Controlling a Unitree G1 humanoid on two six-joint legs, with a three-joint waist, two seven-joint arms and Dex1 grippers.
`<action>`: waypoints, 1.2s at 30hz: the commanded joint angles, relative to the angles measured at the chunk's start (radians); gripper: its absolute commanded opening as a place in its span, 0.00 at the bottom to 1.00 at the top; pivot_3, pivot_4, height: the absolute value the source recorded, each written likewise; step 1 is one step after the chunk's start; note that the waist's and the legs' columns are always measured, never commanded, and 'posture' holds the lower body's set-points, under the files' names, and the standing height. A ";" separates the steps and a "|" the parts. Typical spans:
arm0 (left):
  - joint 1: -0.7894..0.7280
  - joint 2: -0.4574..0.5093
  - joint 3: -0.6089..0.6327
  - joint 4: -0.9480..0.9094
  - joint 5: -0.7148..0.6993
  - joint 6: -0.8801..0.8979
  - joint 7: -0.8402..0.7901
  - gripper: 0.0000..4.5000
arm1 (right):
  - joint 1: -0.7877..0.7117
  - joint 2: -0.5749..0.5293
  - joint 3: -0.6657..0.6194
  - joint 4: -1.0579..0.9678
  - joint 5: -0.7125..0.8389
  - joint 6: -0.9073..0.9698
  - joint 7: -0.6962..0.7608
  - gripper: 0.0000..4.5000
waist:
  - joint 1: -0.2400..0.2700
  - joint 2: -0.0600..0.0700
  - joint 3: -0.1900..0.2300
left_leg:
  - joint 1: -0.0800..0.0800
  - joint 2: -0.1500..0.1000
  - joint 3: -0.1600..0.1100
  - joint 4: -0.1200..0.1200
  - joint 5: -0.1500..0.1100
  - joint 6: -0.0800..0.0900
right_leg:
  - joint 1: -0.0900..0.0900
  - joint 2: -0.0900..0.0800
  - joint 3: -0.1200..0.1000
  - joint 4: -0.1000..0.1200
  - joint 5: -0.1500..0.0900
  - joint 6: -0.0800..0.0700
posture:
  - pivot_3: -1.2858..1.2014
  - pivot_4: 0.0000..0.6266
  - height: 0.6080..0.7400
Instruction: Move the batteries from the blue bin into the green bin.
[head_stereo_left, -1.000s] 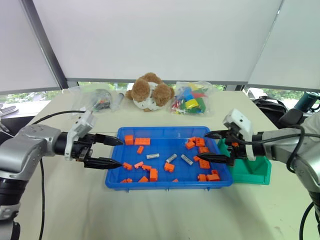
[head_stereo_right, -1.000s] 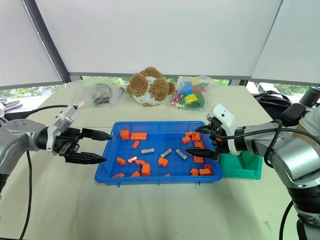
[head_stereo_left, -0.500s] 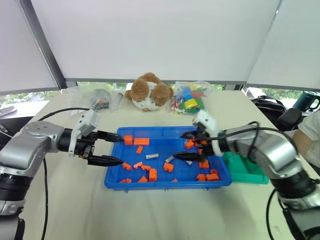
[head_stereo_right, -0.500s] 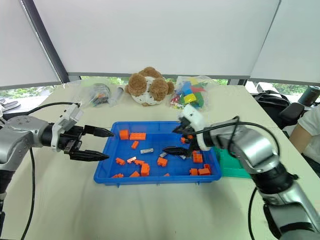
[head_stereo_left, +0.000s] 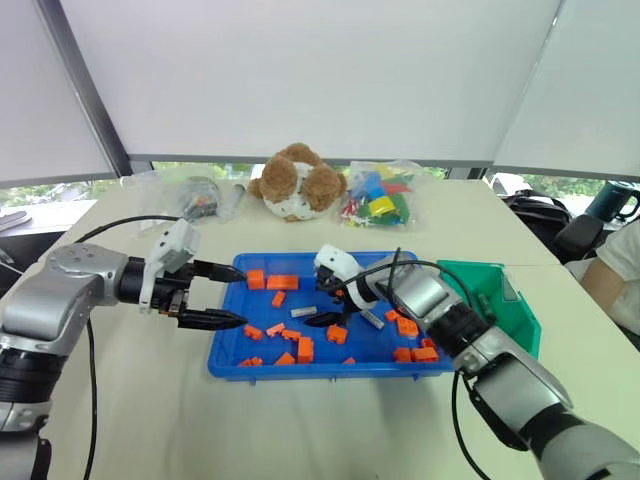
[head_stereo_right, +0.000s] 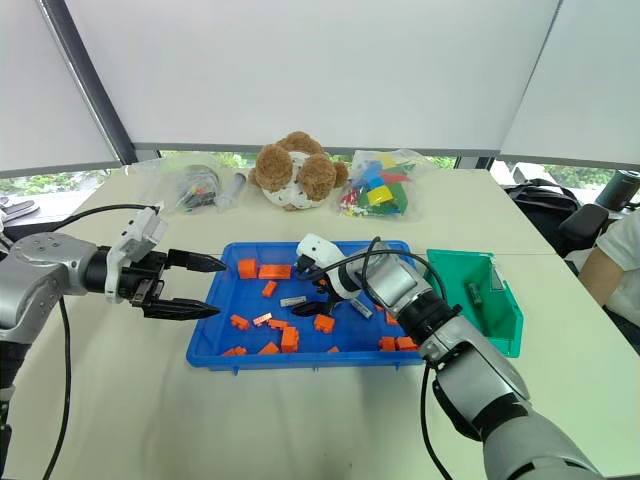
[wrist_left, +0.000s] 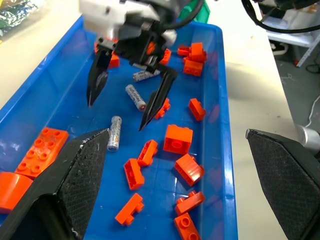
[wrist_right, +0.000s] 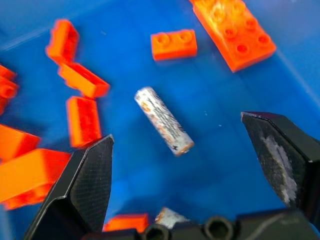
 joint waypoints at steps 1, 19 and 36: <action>-0.002 0.006 0.033 -0.040 -0.015 0.001 0.016 1.00 | -0.053 0.039 -0.011 0.105 -0.062 -0.074 0.006 0.98 | -0.008 0.000 0.000 | 0.000 0.000 0.000 0.000 0.000 0.000 | 0.000 0.000 0.000 0.000 0.000 0.000 | 0.52 0.24 0.95; 0.016 0.006 0.031 -0.046 -0.009 -0.022 0.028 1.00 | -0.007 0.054 -0.121 0.000 -0.110 -0.006 0.071 0.04 | -0.030 0.000 0.000 | 0.001 0.000 0.000 0.000 0.000 -0.001 | 0.000 0.000 0.000 0.003 0.000 0.000 | 0.52 0.24 0.95; -0.010 0.026 0.027 -0.014 -0.004 -0.013 0.009 1.00 | -0.011 0.014 -0.160 -0.165 -0.074 0.021 0.108 0.90 | -0.032 0.000 0.000 | 0.002 0.000 0.000 -0.001 0.000 -0.001 | 0.000 0.000 -0.001 0.002 0.000 0.000 | 0.52 0.24 0.95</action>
